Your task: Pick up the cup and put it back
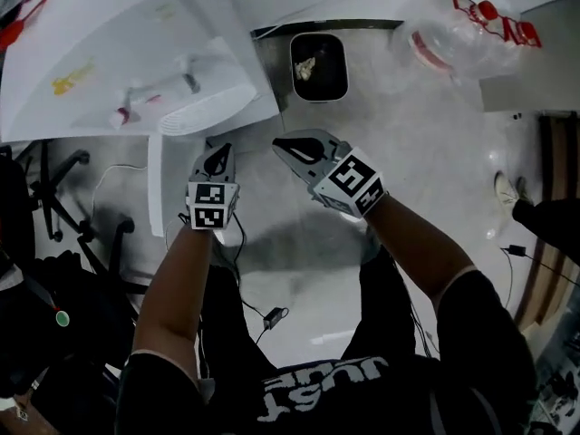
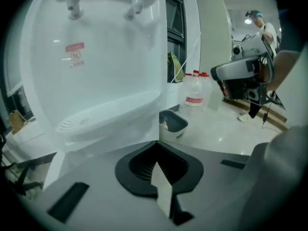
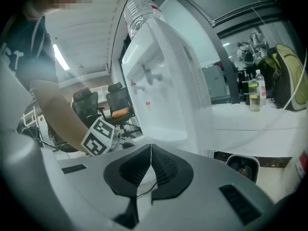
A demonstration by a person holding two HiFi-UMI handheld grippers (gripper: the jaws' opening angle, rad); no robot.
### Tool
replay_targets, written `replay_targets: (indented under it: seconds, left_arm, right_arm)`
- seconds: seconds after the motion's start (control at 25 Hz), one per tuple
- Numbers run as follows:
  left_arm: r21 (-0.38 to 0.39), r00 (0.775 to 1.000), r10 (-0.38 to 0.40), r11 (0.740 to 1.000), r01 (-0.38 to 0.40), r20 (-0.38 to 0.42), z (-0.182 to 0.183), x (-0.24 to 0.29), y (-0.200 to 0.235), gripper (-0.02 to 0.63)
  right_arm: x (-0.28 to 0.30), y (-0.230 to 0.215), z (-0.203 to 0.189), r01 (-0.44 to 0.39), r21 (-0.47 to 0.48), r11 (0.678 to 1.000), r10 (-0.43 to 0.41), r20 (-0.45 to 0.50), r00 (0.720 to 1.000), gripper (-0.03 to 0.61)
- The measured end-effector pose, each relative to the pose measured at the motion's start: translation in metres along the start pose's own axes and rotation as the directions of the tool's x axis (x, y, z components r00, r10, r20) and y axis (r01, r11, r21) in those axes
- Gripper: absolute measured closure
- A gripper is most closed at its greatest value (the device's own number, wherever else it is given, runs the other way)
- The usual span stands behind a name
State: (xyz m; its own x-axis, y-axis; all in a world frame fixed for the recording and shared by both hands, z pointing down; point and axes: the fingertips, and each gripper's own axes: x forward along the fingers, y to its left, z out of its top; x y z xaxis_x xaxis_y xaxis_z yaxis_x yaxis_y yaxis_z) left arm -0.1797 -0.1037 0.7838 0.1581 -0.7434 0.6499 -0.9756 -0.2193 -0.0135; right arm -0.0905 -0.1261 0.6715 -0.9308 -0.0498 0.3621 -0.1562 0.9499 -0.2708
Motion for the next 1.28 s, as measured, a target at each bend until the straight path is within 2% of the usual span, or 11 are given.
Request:
replay_targets:
  seconds: [0.2, 0.36, 0.48, 0.64, 0.8, 0.96, 1.16, 1.28]
  left_arm:
    - [0.138, 0.996, 0.054, 0.99, -0.043, -0.075, -0.055, 0.069, 0.023, 0.617]
    - [0.277, 0.985, 0.104, 0.959, -0.062, -0.141, -0.083, 0.11, 0.046, 0.617]
    - [0.401, 0.975, 0.115, 0.915, -0.03, -0.189, -0.096, 0.146, 0.054, 0.563]
    - [0.497, 0.958, 0.158, 0.868, -0.019, -0.239, -0.104, 0.189, 0.066, 0.517]
    - [0.612, 0.933, 0.219, 0.791, 0.001, -0.284, -0.116, 0.211, 0.077, 0.502]
    - [0.677, 0.901, 0.283, 0.736, 0.016, -0.33, -0.125, 0.235, 0.09, 0.495]
    - [0.74, 0.882, 0.3, 0.668, 0.079, -0.364, -0.135, 0.246, 0.089, 0.495]
    - [0.768, 0.869, 0.328, 0.635, 0.088, -0.37, -0.137, 0.25, 0.092, 0.495]
  right_arm:
    - [0.032, -0.021, -0.065, -0.017, -0.008, 1.0, 0.017, -0.016, 1.0, 0.545]
    - [0.056, -0.023, -0.103, -0.055, -0.001, 0.998, 0.055, -0.043, 0.998, 0.545]
    - [0.069, -0.026, -0.118, -0.08, 0.009, 0.997, 0.081, -0.049, 0.996, 0.545]
    - [0.077, -0.039, -0.131, -0.086, 0.031, 0.996, 0.087, -0.048, 0.995, 0.545]
    - [0.076, -0.04, -0.142, -0.081, 0.05, 0.995, 0.084, -0.046, 0.995, 0.545]
    - [0.072, -0.054, -0.16, -0.077, 0.083, 0.994, 0.081, -0.047, 0.996, 0.545]
    - [0.065, -0.058, -0.173, -0.062, 0.115, 0.991, 0.068, -0.052, 0.996, 0.545]
    - [0.06, -0.059, -0.174, -0.058, 0.121, 0.991, 0.064, -0.05, 0.997, 0.545]
